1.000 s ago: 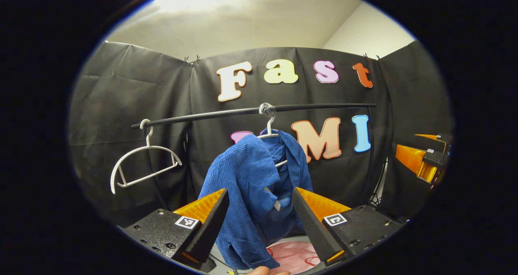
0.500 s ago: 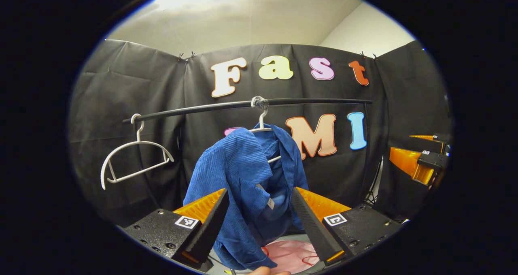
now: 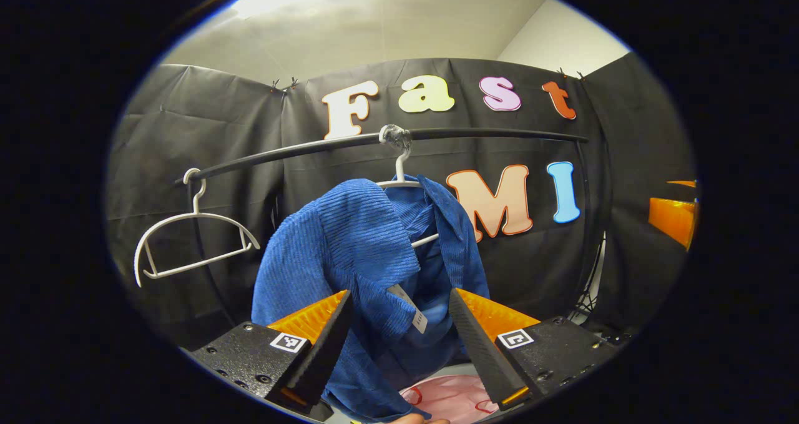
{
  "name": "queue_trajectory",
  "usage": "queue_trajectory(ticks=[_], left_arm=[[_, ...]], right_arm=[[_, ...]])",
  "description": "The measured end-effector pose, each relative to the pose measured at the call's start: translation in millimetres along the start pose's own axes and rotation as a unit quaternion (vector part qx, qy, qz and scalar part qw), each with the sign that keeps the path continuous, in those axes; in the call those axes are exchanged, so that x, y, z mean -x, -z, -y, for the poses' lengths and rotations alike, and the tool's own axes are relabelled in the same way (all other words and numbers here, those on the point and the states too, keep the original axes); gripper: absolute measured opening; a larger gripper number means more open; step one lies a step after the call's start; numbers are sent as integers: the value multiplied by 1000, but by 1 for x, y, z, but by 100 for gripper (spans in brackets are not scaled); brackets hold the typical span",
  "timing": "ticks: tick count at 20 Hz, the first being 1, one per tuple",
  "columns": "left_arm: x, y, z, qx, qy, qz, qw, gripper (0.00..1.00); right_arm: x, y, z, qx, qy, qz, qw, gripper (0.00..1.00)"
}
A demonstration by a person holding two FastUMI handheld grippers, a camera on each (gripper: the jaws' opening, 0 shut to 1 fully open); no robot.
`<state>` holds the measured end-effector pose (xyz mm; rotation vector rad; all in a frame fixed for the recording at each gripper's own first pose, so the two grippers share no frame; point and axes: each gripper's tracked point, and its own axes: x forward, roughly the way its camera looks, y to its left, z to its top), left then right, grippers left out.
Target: Grasp the clothes on the hanger with both hands and then place them into the laundry hamper below.
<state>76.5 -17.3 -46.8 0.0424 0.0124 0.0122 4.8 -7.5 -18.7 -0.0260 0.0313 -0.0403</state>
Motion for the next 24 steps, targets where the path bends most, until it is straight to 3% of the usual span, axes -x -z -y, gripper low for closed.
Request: queue_trajectory(ticks=[2, 5, 6, 9, 12, 13, 14, 16, 18, 24], left_arm=[[-13, 9, 0, 2, -3, -10, 1000, 98], [-27, 20, -9, 2, -22, -20, 1000, 93], [-31, 23, -13, 1, -29, -22, 999, 97], [-44, 33, -13, -19, -25, -33, 999, 89], [-53, 47, -19, -6, -22, -63, 998, 56], [-54, 48, -21, 14, -20, -66, 998, 61], [-55, 48, -23, 34, -17, -66, 997, 46], [-53, 45, -27, 63, -3, -64, 996, 29], [-51, 40, -35, 54, 7, -54, 997, 12], [-25, 19, -20, 83, 131, -41, 987, 1]], right_arm=[[0, 5, 0, 2, 0, -13, 1000, 99], [4, 15, -6, 9, -5, -32, 999, 99], [5, 16, -7, 12, -5, -35, 999, 99], [7, 21, -11, 12, -3, -42, 999, 99], [5, 21, -13, 6, 1, -49, 999, 99], [4, 21, -13, 7, 3, -51, 999, 99], [2, 22, -13, 7, 6, -54, 999, 99], [-2, 24, -16, 3, 11, -62, 998, 99], [-8, 26, -24, -1, 11, -67, 998, 99], [-38, 31, -69, -25, 0, -71, 997, 99]])
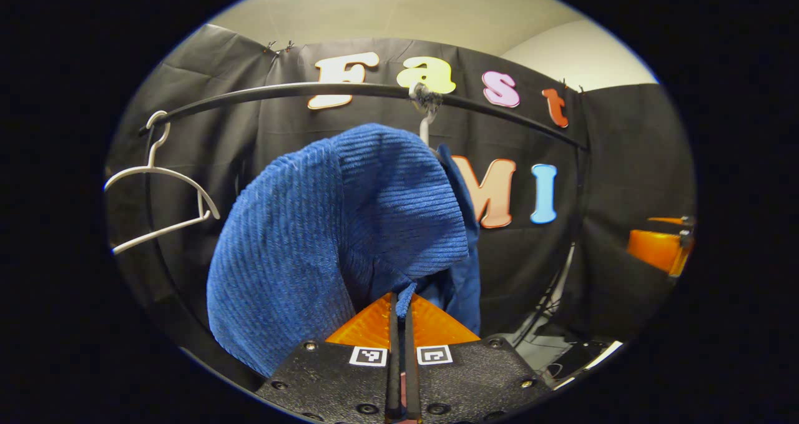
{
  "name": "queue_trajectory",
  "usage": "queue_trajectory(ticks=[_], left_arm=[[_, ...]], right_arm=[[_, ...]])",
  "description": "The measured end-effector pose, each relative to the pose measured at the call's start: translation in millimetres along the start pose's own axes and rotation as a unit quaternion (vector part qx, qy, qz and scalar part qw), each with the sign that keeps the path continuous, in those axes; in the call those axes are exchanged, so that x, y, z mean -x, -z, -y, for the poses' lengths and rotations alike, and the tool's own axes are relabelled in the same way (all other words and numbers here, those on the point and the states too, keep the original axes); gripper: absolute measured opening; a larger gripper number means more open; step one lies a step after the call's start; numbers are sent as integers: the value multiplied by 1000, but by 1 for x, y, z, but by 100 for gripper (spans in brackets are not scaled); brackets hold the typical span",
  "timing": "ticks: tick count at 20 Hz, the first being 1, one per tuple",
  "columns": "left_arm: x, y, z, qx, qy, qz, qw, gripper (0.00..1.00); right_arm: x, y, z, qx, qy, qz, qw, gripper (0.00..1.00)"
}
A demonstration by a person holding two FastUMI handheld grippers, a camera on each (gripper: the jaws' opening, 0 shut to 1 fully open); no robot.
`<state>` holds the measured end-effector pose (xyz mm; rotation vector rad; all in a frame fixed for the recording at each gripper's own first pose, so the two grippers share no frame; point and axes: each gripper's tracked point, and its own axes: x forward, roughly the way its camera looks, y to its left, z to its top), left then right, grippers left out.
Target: Grasp the clothes on the hanger with both hands and then place them into the laundry hamper below.
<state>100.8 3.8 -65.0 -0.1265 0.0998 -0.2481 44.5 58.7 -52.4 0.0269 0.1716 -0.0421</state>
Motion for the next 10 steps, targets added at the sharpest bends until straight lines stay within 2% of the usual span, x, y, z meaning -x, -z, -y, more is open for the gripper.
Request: queue_trajectory(ticks=[2, 3, 4, 7, 10], left_arm=[[16, -15, 9, 4, 39, 16, 999, 4], [24, -21, 9, -3, 44, 27, 999, 1], [29, -28, 8, -13, 49, 38, 998, 2], [31, -24, 12, -4, 46, 23, 999, 0], [38, -29, 10, 4, 22, 6, 1000, 0]], right_arm=[[-10, 0, -13, -7, -3, 8, 1000, 99], [-16, 0, -16, -7, -2, 13, 1000, 96], [-22, 2, -21, -6, -5, 13, 1000, 99], [-38, 13, -36, 0, -36, 1, 999, 99], [-48, 17, -49, 1, -75, -7, 997, 100]])
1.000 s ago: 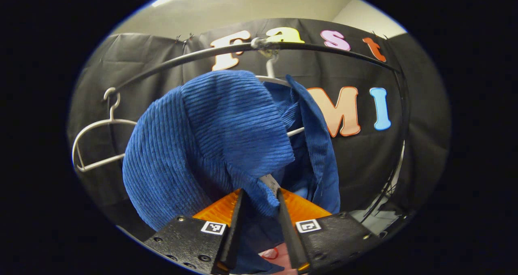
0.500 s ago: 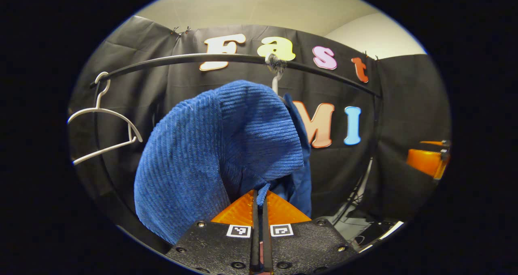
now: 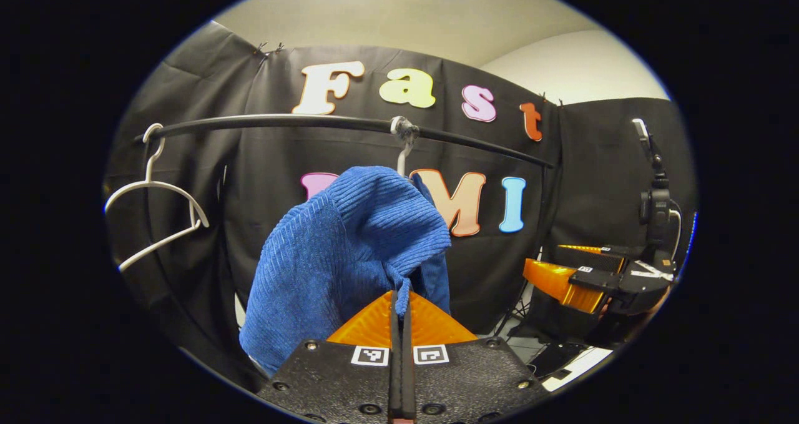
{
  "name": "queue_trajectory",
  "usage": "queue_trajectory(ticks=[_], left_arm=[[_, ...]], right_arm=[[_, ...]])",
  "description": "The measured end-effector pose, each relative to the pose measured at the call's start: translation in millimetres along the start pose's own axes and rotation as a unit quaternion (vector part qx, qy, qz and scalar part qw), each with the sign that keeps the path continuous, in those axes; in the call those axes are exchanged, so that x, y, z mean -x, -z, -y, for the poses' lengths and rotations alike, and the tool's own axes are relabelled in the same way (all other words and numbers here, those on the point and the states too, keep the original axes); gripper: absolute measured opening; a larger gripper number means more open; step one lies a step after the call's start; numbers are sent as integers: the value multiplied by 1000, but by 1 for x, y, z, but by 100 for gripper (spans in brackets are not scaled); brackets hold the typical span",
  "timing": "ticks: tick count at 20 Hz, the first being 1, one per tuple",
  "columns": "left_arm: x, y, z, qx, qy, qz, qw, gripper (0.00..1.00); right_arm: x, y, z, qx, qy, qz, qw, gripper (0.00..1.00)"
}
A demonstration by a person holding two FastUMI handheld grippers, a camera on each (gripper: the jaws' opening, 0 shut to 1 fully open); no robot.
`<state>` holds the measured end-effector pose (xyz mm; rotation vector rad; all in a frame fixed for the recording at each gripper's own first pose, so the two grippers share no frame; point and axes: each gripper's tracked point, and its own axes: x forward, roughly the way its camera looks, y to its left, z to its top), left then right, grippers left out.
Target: Grasp the clothes on the hanger with both hands and then place them into the laundry hamper below.
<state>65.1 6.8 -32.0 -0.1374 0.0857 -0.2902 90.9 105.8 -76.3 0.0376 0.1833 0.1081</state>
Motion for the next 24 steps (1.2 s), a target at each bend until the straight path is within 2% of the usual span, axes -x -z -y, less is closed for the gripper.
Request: queue_trajectory(ticks=[4, 6, 7, 9, 11, 12, 16, 19, 20, 22, 23, 24], left_arm=[[20, -16, -4, 0, -40, 6, 999, 1], [28, -19, -5, 3, -60, 4, 998, 1], [32, -18, -7, -1, -69, 0, 998, 0], [41, -20, -10, -8, -86, -5, 996, 1], [51, -26, -17, 6, -109, -9, 994, 0], [57, -34, -17, 14, -115, -2, 993, 0], [69, -43, -18, -5, -130, 2, 992, 1], [73, -38, -21, -4, -140, -4, 990, 0], [74, -37, -24, -5, -146, -4, 989, 0], [72, -34, -28, -2, -149, -8, 989, 0], [71, -32, -29, -1, -149, -10, 989, 0], [70, -29, -31, -1, -150, -15, 989, 0]], right_arm=[[-21, 13, -19, -8, -49, -2, 999, 100], [-30, 16, -29, -27, -65, -7, 998, 94], [-35, 17, -36, -35, -73, -7, 997, 99], [-44, 23, -51, -41, -92, -17, 995, 99], [-54, 25, -68, -46, -116, -22, 992, 100], [-60, 24, -73, -44, -121, -20, 991, 99], [-91, 24, -93, -21, -140, -21, 990, 99], [-123, 27, -93, -7, -117, -28, 993, 97], [-132, 29, -91, -9, -108, -31, 994, 100], [-148, 30, -88, -11, -85, -40, 996, 93], [-151, 34, -83, -13, -69, -48, 996, 93], [-156, 35, -79, -17, -55, -59, 997, 84]])
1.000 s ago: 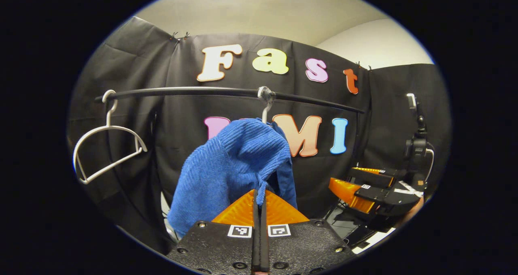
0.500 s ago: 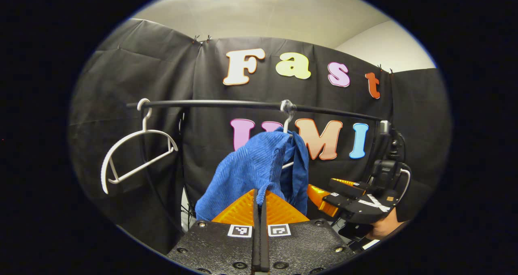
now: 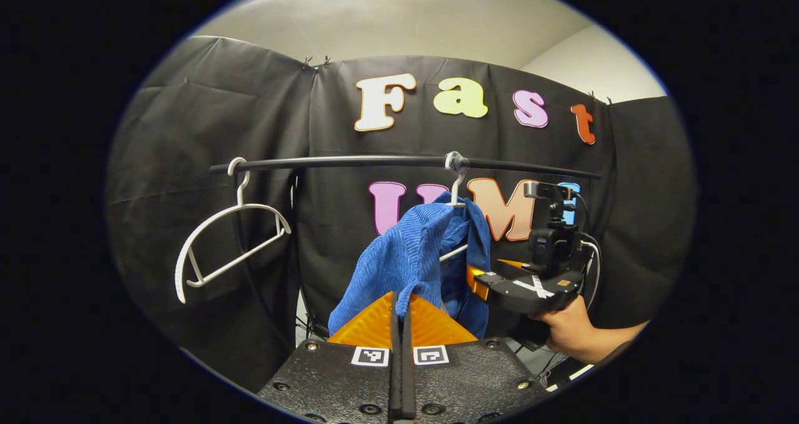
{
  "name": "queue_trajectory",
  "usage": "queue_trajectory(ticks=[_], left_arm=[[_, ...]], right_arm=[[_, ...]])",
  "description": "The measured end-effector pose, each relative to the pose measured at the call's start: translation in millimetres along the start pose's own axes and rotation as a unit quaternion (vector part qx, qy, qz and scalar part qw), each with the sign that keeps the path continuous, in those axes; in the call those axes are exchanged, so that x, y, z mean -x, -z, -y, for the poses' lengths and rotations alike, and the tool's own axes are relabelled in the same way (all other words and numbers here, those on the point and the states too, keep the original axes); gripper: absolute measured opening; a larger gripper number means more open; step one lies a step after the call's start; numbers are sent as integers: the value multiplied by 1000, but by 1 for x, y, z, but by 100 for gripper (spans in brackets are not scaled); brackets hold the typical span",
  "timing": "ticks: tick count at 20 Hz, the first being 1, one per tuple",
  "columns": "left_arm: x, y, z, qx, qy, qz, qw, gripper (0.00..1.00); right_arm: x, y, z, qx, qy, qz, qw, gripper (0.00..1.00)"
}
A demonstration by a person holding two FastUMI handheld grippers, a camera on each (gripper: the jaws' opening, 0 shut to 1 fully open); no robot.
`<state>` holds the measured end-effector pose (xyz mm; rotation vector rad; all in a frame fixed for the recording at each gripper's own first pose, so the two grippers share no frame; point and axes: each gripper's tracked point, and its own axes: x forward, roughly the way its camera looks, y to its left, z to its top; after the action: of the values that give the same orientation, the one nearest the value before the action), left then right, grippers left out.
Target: Grasp the clothes on the hanger with both hands and then place them into the laundry hamper below.
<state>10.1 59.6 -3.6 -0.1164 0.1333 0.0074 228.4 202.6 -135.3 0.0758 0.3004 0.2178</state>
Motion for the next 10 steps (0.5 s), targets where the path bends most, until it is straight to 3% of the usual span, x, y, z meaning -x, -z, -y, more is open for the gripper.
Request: queue_trajectory(ticks=[2, 4, 7, 10], left_arm=[[-3, 4, -4, -4, -3, -4, 1000, 0], [-7, 7, -8, -8, -7, -9, 1000, 0], [-11, 15, -12, -1, -5, -24, 1000, 0], [-14, 21, -12, -3, -2, -35, 999, 0]], right_arm=[[-5, 1, -5, -11, -7, -13, 1000, 65], [-6, 0, -3, -12, -4, -14, 1000, 64], [-13, -2, -6, 4, -14, -22, 1000, 21], [-8, -7, -6, 15, -31, -12, 999, 22]])
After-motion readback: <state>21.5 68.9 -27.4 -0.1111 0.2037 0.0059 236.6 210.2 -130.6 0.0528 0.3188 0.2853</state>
